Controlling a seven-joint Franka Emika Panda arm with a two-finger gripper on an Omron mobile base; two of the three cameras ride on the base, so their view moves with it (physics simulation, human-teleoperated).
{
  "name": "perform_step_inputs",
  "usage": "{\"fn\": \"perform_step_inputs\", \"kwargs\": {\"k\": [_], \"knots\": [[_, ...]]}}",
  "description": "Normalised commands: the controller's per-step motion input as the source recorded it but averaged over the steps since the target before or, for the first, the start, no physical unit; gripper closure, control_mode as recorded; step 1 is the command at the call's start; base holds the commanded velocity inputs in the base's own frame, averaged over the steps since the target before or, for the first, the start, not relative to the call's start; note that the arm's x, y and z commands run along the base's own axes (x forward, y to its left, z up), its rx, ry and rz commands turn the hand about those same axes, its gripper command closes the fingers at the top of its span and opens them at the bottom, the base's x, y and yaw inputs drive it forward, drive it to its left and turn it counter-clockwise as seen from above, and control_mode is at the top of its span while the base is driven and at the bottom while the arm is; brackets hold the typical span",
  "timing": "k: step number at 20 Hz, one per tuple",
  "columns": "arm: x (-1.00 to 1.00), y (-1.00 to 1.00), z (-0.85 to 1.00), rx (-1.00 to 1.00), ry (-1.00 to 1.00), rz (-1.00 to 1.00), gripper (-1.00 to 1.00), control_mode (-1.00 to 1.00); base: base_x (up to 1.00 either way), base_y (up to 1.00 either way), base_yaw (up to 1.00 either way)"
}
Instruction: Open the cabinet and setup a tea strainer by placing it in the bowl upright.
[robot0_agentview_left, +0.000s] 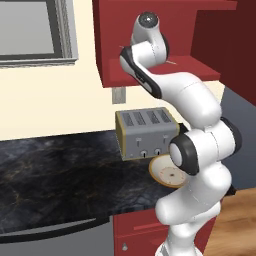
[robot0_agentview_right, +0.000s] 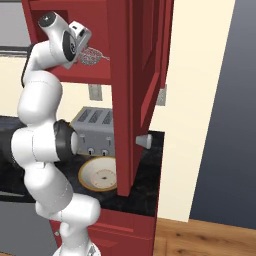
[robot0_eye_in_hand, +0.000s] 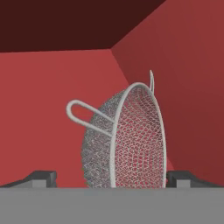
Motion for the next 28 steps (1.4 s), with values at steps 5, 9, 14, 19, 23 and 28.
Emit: {"fn": "perform_step_inputs", "kwargs": {"k": [5,9,14,19,23,28], "knots": [[0.33,0.00,-0.10,0.00,0.05,0.00,-1.00,-1.00,0.00,0.00,0.00],[0.30,0.00,-0.01,0.00,0.05,0.00,-1.00,-1.00,0.00,0.00,0.00],[0.06,0.02,0.00,0.00,0.01,0.02,-1.00,-1.00,0.00,0.00,0.00],[0.00,0.01,0.00,0.00,0.00,0.01,1.00,-1.00,0.00,0.00,0.00],[0.00,0.07,-0.05,0.00,0.00,0.00,1.00,-1.00,0.00,0.00,0.00],[0.00,0.03,-0.05,0.00,0.00,0.00,1.00,-1.00,0.00,0.00,0.00]]}}
